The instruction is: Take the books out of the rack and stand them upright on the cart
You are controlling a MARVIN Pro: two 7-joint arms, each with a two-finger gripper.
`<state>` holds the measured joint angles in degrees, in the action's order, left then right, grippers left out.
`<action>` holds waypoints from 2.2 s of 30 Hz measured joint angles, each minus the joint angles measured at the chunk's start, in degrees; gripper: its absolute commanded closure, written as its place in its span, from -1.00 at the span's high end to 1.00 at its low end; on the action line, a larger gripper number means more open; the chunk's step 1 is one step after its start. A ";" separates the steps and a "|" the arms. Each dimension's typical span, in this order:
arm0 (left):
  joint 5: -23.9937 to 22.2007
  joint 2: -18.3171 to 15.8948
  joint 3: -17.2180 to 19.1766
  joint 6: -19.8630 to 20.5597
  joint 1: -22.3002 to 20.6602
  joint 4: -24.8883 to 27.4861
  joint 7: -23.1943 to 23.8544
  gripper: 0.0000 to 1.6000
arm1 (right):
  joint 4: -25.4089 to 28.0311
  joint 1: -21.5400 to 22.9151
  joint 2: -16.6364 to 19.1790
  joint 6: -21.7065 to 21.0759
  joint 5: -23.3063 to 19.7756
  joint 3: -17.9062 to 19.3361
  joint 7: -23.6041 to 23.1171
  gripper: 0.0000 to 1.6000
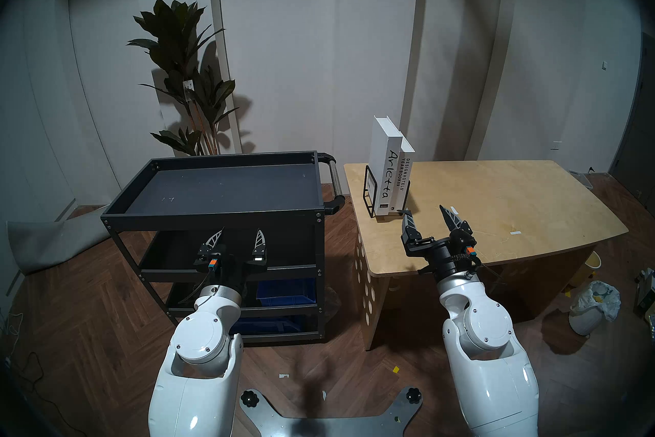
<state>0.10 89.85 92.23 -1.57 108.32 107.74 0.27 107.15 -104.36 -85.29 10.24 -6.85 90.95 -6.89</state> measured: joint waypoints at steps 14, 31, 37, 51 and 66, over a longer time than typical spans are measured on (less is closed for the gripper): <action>1.40 0.70 0.05 0.11 -0.61 0.27 -2.69 1.00 | -2.80 7.56 -1.08 -2.86 1.95 -1.64 3.35 1.00; 2.01 1.14 0.16 0.19 -0.82 0.15 -4.19 1.00 | -5.54 16.82 -4.15 -12.06 4.76 -3.95 9.33 1.00; 2.23 1.21 0.00 0.24 -0.81 0.16 -4.51 1.00 | -9.41 20.19 -5.41 -13.88 5.19 -4.37 10.92 1.00; 2.72 1.18 -0.37 0.32 -0.78 0.19 -4.71 1.00 | -16.31 28.01 -6.50 -14.78 5.61 -5.62 11.42 1.00; 3.22 1.19 -0.55 0.58 -0.84 0.00 -5.08 1.00 | -23.43 35.10 -6.69 -13.78 5.78 -5.61 11.18 1.00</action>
<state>3.32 91.04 91.68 -0.99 107.48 107.74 -4.81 83.71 -69.26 -91.97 -3.54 -1.08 85.34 4.29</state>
